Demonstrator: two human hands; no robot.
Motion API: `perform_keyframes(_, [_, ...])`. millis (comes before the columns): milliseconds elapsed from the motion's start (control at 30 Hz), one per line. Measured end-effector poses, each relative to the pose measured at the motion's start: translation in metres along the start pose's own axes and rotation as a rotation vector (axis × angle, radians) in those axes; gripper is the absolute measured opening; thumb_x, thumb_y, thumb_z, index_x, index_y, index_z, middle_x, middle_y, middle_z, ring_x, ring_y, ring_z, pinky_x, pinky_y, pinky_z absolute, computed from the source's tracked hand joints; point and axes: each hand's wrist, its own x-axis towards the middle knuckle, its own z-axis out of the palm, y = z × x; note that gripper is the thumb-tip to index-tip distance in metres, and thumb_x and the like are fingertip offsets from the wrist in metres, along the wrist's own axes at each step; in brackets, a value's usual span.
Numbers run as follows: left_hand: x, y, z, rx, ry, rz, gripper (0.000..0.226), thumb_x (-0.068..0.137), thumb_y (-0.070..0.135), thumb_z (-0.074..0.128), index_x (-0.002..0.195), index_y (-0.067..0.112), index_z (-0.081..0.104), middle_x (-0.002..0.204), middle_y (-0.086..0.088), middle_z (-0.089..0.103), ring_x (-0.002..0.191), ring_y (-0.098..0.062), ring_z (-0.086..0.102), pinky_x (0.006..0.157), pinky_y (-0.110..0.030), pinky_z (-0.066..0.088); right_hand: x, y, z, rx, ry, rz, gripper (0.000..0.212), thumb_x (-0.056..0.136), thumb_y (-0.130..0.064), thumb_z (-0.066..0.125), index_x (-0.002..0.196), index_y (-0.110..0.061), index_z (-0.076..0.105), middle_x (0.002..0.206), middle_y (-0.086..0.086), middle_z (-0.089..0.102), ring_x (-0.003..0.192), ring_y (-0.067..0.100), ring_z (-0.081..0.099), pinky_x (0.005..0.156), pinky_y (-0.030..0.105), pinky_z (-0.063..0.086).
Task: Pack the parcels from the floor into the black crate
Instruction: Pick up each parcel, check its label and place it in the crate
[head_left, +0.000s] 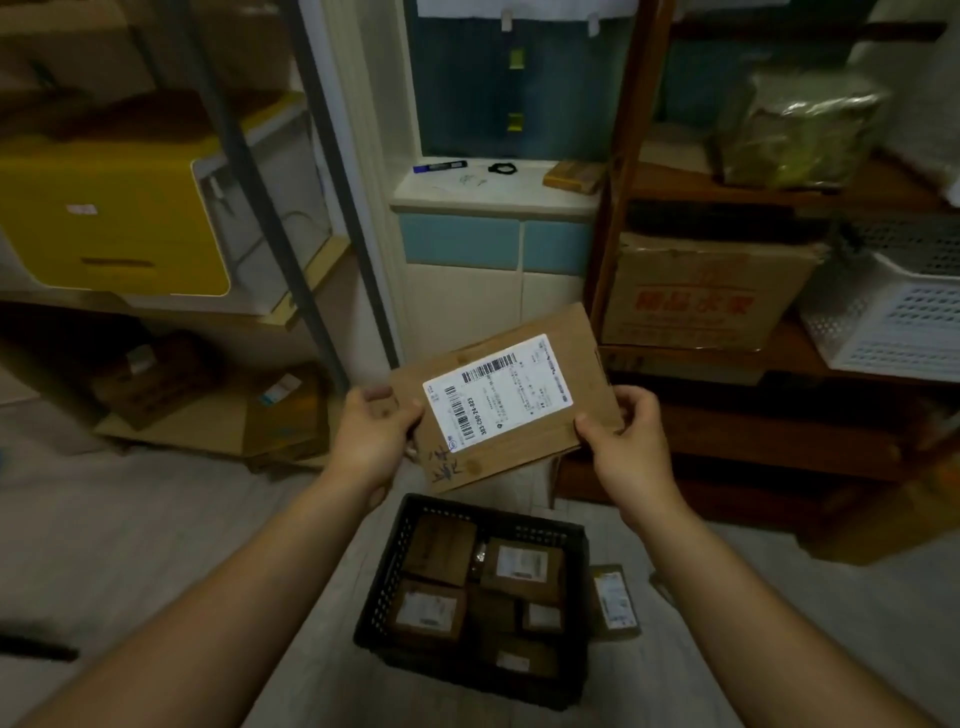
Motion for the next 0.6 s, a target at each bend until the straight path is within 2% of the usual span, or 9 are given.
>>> perform_keyframes(67, [0.018,-0.003,0.004,0.057,-0.07,0.029,0.056,0.089,0.0,0.056,0.136,0.02,0.034,0.117,-0.002,0.06,0.092,-0.015,0.062,0.071,-0.031,0.053,0.015,0.009,0.016,-0.034,-0.058,-0.017,0.052,0.092,-0.017,0.058,0.138,-0.03,0.038,0.12,-0.01,0.047,0.11,0.01,0.047,0.092,0.03,0.043])
perform_keyframes(167, [0.048,-0.016,0.008,0.168,-0.201,0.029,0.078,0.087,-0.007,0.055,0.145,0.033,0.022,0.117,0.009,0.054,0.098,-0.011,0.058,0.078,-0.035,0.055,0.034,0.026,0.034,-0.105,-0.111,-0.014,0.048,0.095,-0.016,0.054,0.139,-0.026,0.04,0.115,-0.009,0.047,0.107,0.009,0.046,0.088,0.028,0.041])
perform_keyframes(267, [0.086,-0.036,0.012,0.276,-0.239,0.031,0.076,0.088,0.006,0.06,0.146,0.031,0.018,0.119,0.01,0.048,0.113,-0.016,0.05,0.083,-0.034,0.052,0.051,0.051,0.046,-0.18,-0.116,0.039,0.05,0.095,-0.017,0.055,0.141,-0.024,0.038,0.122,-0.002,0.046,0.105,0.011,0.044,0.085,0.028,0.041])
perform_keyframes(333, [0.113,-0.053,0.014,0.31,-0.28,0.028,0.063,0.088,0.017,0.06,0.141,0.03,0.028,0.117,0.012,0.048,0.117,-0.019,0.05,0.093,-0.041,0.05,0.059,0.072,0.058,-0.238,-0.104,0.093,0.05,0.095,-0.018,0.055,0.141,-0.024,0.037,0.12,-0.002,0.039,0.105,0.01,0.041,0.085,0.026,0.039])
perform_keyframes(367, [0.127,-0.064,0.015,0.327,-0.322,0.036,0.051,0.089,0.02,0.059,0.133,0.037,0.038,0.119,0.009,0.049,0.117,-0.021,0.052,0.094,-0.045,0.05,0.064,0.084,0.064,-0.249,-0.088,0.128,0.049,0.094,-0.019,0.056,0.14,-0.024,0.038,0.118,-0.003,0.038,0.104,0.01,0.043,0.086,0.025,0.039])
perform_keyframes(400, [0.143,-0.077,0.016,0.359,-0.371,0.032,0.043,0.09,0.02,0.056,0.124,0.044,0.042,0.12,0.006,0.05,0.116,-0.022,0.052,0.094,-0.046,0.051,0.068,0.099,0.071,-0.26,-0.073,0.164,0.048,0.094,-0.021,0.057,0.139,-0.025,0.04,0.119,-0.003,0.04,0.105,0.012,0.047,0.086,0.026,0.042])
perform_keyframes(467, [0.174,-0.106,0.02,0.39,-0.435,0.002,0.041,0.093,0.018,0.053,0.124,0.043,0.041,0.121,0.004,0.05,0.113,-0.021,0.054,0.09,-0.043,0.053,0.075,0.131,0.085,-0.282,-0.052,0.211,0.047,0.091,-0.027,0.058,0.135,-0.03,0.042,0.123,-0.001,0.049,0.108,0.015,0.054,0.09,0.032,0.048])
perform_keyframes(533, [0.201,-0.141,0.026,0.396,-0.466,-0.02,0.038,0.094,0.015,0.051,0.12,0.042,0.043,0.113,0.009,0.055,0.102,-0.01,0.057,0.078,-0.027,0.055,0.081,0.171,0.097,-0.278,-0.061,0.25,0.054,0.086,-0.031,0.059,0.135,-0.041,0.039,0.125,-0.003,0.053,0.111,0.015,0.056,0.094,0.041,0.05])
perform_keyframes(600, [0.221,-0.177,0.035,0.437,-0.494,-0.042,0.034,0.095,0.016,0.05,0.114,0.043,0.043,0.101,0.018,0.055,0.09,0.0,0.056,0.068,-0.016,0.05,0.085,0.214,0.108,-0.314,-0.059,0.27,0.062,0.082,-0.031,0.057,0.137,-0.044,0.033,0.127,-0.003,0.054,0.115,0.015,0.055,0.096,0.045,0.05])
